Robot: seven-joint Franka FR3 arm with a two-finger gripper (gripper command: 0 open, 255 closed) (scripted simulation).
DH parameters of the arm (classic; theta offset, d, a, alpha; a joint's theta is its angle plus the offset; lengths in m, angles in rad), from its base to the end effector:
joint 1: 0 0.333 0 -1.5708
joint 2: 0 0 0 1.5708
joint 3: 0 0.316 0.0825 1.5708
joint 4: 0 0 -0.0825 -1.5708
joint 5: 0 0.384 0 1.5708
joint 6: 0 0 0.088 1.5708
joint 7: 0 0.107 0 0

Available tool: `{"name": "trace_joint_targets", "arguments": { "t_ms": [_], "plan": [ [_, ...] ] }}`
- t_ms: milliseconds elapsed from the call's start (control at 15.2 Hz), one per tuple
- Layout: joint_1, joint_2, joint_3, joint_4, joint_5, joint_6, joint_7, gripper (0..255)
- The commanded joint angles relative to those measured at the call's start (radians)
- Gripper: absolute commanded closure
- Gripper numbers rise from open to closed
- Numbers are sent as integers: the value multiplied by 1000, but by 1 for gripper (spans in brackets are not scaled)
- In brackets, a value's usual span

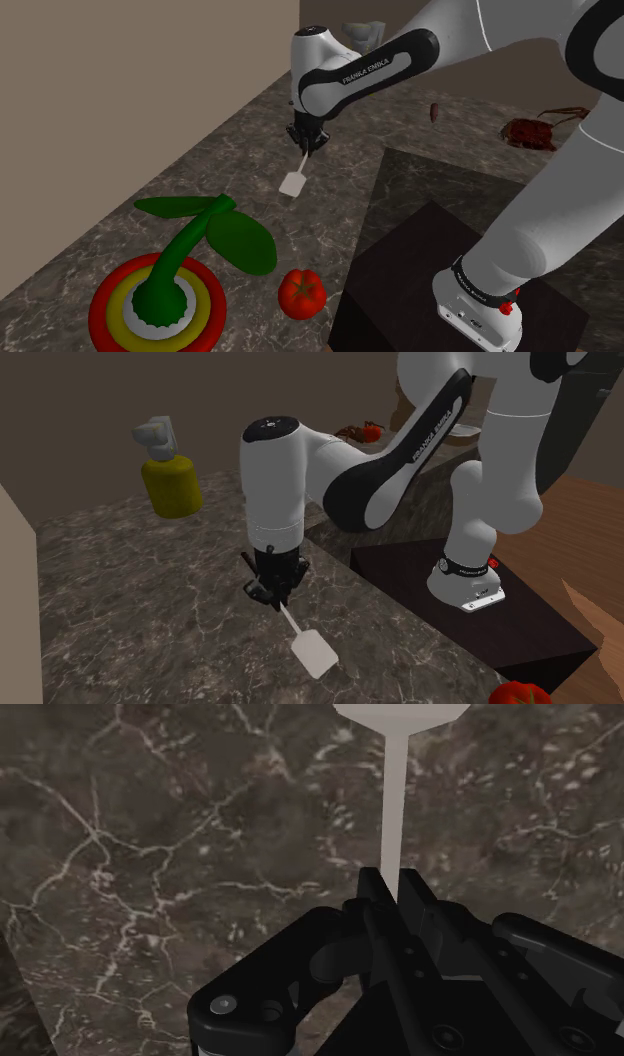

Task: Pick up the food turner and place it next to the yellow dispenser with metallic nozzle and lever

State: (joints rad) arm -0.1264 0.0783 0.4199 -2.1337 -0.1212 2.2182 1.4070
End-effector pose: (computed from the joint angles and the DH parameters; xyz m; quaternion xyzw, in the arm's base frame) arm 0.5306 0.1542 0.3753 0.8667 -0.4976 0.0292 0.0162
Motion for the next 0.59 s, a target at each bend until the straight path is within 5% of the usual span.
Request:
{"name": "trace_joint_targets", "arguments": {
  "t_ms": [0,528],
  "plan": [
    [-1,-15,1,12,10,-25,-9,255],
    [-4,-63,1,70,40,-126,-34,255]
  ]
}}
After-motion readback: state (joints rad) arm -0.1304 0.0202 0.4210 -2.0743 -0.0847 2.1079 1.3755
